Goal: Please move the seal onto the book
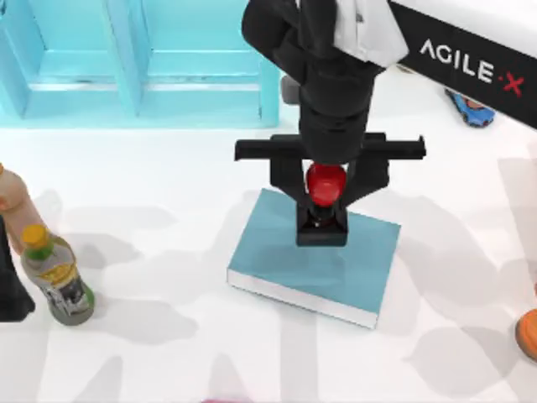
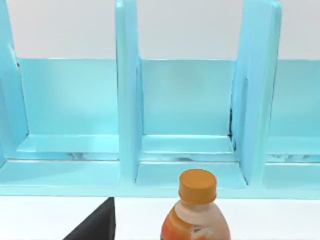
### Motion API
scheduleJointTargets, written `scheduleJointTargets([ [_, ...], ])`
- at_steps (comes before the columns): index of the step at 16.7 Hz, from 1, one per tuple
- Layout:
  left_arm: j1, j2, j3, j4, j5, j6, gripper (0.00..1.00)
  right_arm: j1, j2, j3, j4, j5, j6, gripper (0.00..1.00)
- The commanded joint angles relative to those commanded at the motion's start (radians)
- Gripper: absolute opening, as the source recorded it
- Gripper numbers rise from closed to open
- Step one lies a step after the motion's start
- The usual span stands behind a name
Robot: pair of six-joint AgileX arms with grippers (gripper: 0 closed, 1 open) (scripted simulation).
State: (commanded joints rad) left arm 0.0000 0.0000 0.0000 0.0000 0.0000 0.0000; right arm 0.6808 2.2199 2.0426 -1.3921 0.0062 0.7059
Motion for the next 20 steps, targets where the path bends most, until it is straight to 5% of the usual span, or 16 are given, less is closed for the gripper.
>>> scheduleJointTargets([
  [8, 0.000, 0.000, 0.000, 0.000, 0.000, 0.000, 1.00, 0.000, 0.000, 0.000, 0.000, 0.000, 0.000, 0.98],
  [20, 0.000, 0.000, 0.000, 0.000, 0.000, 0.000, 1.00, 0.000, 0.006, 0.043, -0.037, 0.000, -0.001, 1.00],
])
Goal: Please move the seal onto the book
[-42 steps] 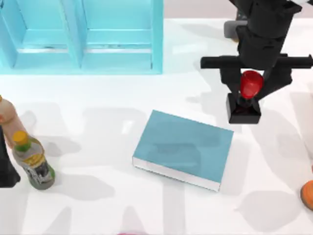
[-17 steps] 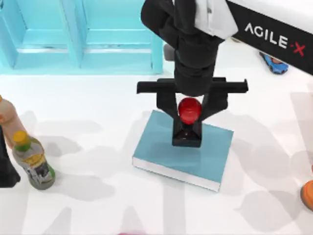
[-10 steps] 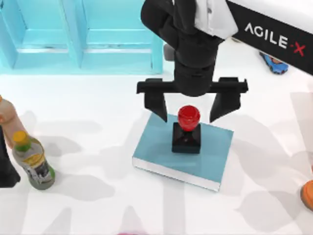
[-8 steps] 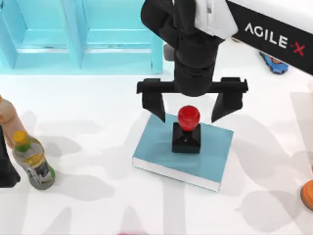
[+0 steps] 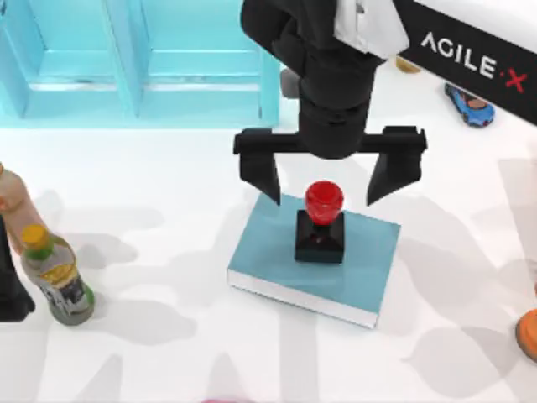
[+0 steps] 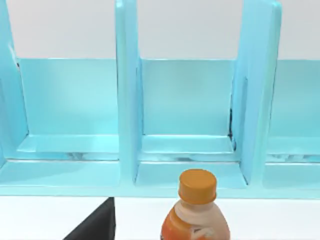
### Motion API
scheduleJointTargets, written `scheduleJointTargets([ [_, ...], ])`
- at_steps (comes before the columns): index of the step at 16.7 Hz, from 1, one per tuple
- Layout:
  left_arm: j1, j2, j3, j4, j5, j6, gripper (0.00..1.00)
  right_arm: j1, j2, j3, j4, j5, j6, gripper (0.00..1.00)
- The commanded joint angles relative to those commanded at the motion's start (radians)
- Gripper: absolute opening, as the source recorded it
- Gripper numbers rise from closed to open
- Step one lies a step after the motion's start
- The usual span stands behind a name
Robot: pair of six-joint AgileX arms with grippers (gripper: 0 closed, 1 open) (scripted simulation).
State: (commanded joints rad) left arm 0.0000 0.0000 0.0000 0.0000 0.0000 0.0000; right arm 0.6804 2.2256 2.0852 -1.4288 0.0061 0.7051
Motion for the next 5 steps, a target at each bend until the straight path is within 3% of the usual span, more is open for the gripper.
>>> scheduleJointTargets([
  [5, 0.000, 0.000, 0.000, 0.000, 0.000, 0.000, 1.00, -0.002, 0.015, 0.111, -0.096, 0.000, 0.000, 1.00],
])
